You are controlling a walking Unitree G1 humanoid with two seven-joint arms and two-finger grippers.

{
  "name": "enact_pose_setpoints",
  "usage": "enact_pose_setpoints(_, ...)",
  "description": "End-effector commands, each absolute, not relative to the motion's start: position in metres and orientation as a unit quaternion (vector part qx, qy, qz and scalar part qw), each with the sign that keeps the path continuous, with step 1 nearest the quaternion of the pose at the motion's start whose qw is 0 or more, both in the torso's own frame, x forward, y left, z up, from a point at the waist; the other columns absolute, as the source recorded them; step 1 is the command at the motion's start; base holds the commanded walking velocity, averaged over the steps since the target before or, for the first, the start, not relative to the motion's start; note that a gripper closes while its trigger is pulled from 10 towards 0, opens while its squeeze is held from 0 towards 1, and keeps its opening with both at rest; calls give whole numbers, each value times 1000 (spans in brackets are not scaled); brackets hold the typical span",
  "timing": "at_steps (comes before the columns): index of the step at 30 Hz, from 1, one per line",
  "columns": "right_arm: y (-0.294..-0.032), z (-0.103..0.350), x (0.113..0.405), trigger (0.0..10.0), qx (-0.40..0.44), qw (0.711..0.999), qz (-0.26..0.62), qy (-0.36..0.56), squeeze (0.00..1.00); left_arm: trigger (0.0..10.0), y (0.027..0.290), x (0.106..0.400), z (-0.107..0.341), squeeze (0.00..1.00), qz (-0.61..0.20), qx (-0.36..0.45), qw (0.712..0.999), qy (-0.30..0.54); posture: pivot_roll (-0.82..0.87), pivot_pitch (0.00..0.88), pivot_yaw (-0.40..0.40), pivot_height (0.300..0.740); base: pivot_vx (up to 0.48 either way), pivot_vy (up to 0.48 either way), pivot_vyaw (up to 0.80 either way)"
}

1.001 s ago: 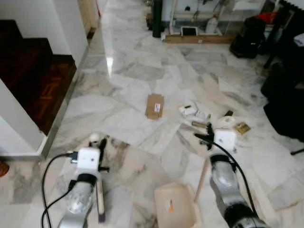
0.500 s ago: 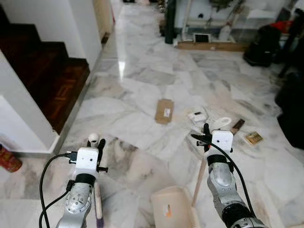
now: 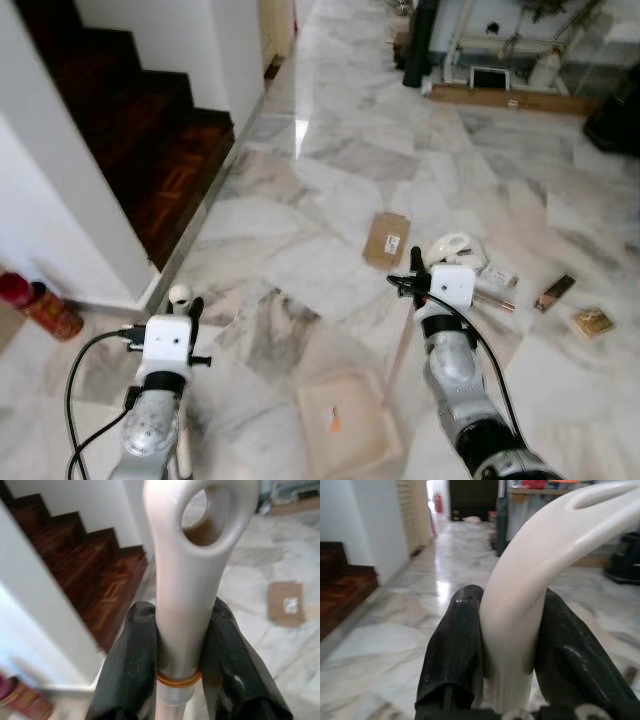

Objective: Sweep floor

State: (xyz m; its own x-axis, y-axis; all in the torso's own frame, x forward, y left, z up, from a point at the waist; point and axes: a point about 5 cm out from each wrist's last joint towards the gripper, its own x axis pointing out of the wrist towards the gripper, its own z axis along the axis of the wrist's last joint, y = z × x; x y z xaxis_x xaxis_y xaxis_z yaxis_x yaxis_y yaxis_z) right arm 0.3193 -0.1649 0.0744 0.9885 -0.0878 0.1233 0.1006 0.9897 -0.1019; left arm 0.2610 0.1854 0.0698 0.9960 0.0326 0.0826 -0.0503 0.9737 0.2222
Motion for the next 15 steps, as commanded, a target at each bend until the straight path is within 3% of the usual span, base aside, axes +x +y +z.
enact_pose_setpoints(1,-159,84,324,10000,-57,995,-37,-80,0,10000,188,262,77,0,23,113,992,-58,134,65,-3,740,274,0,0)
enact_pose_setpoints(15,-161,85,324,10000,-58,994,-35,-83,0,10000,184,266,78,0,19,110,992,-61,127,37,-4,740,279,0,0)
